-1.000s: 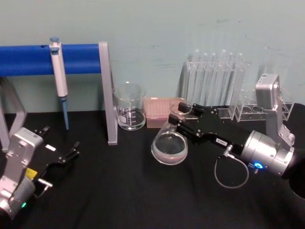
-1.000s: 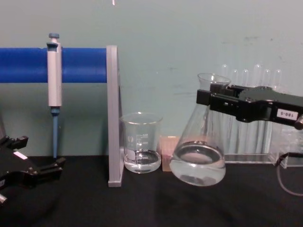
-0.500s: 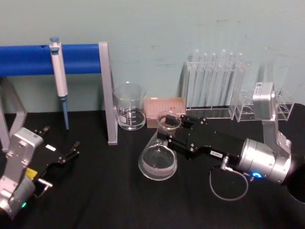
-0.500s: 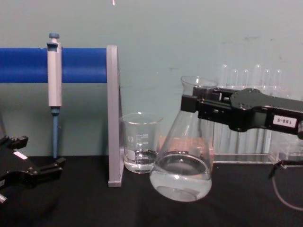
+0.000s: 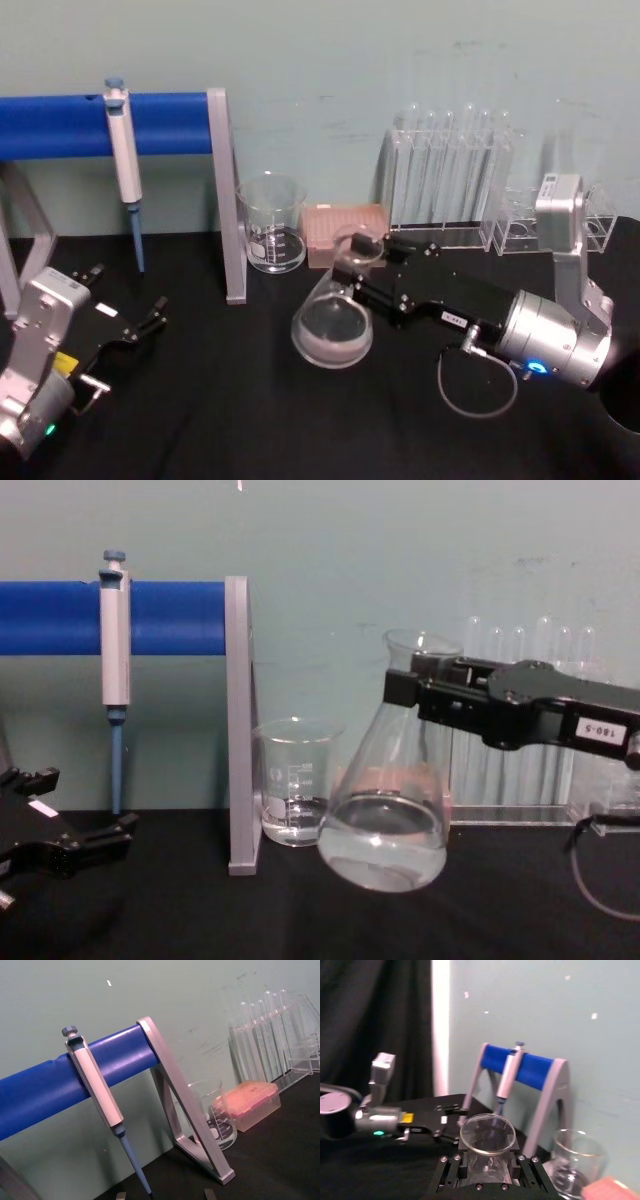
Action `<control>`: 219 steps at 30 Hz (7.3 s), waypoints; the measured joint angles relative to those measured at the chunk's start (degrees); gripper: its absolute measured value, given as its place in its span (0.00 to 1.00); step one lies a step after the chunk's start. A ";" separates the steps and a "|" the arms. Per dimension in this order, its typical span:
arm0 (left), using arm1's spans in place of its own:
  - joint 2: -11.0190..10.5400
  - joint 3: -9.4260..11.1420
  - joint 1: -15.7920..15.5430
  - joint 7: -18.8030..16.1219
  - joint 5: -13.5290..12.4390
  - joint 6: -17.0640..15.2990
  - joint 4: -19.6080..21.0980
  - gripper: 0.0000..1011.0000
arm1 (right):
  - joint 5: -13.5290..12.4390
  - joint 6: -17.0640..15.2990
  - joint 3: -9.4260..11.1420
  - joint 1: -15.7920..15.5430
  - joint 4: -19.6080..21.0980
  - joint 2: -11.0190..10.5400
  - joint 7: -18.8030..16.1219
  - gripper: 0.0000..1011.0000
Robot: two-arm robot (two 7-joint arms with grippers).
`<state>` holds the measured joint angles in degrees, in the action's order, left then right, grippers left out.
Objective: Grasp the erlenmeyer flask with one hand, shake it three times, then place it back.
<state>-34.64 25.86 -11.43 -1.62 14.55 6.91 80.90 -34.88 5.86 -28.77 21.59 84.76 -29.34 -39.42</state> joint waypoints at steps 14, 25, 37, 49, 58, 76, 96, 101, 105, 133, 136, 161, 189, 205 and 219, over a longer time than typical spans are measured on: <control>0.00 0.00 0.00 0.00 0.00 0.00 0.00 0.99 | 5.04 0.23 5.04 -3.89 2.16 2.25 13.52 0.45; 0.00 0.00 0.00 0.00 0.00 0.00 0.00 0.99 | 8.65 -2.06 10.16 -6.95 3.79 4.26 24.77 0.45; 0.00 0.00 0.00 0.00 0.00 0.00 0.00 0.99 | 11.91 -4.58 14.53 -9.48 5.32 6.66 33.11 0.45; 0.00 0.00 0.00 0.00 0.00 0.00 0.00 0.99 | 13.38 -5.45 14.67 -9.90 5.78 8.16 31.25 0.45; 0.00 0.00 0.00 0.00 0.00 0.00 0.00 0.99 | 14.20 -5.69 13.22 -8.94 5.68 9.11 26.88 0.45; 0.00 0.00 0.00 0.00 0.00 0.00 0.00 0.99 | 14.20 -5.52 9.51 -7.09 5.00 9.77 17.33 0.45; 0.00 0.00 0.00 0.00 0.00 0.00 0.00 0.99 | 16.10 -6.55 10.17 -7.81 5.49 11.08 21.76 0.45; 0.00 0.00 0.00 0.00 0.00 0.00 0.00 0.99 | 17.04 -6.89 11.14 -8.13 5.50 11.57 23.52 0.45; 0.00 0.00 0.00 0.00 0.00 0.00 0.00 0.99 | 18.29 -7.26 12.56 -8.52 5.33 12.26 25.64 0.45; 0.00 0.00 0.00 0.00 0.00 0.00 0.00 0.99 | 24.21 -10.21 22.09 -10.90 5.51 16.03 35.19 0.45; 0.00 0.00 0.00 0.00 0.00 0.00 0.00 0.99 | 24.37 -10.25 22.28 -10.97 5.51 16.17 34.41 0.45; 0.00 0.00 0.00 0.00 0.00 0.00 0.00 0.99 | 19.97 -8.40 15.44 -8.67 4.24 13.11 17.60 0.45; 0.00 0.00 0.00 0.00 0.00 0.00 0.00 0.99 | 13.75 -5.67 9.16 -5.36 2.46 8.62 8.86 0.45; 0.00 0.00 0.00 0.00 0.00 0.00 0.00 0.99 | 11.21 -5.02 7.68 -4.40 1.08 6.91 8.80 0.45; 0.00 0.00 0.00 0.00 0.00 0.00 0.00 0.99 | 9.79 -2.98 5.76 -2.66 -2.31 5.22 7.17 0.45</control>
<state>-34.65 25.86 -11.43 -1.62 14.55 6.91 80.90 -25.09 2.88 -23.01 18.93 82.44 -24.12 -32.25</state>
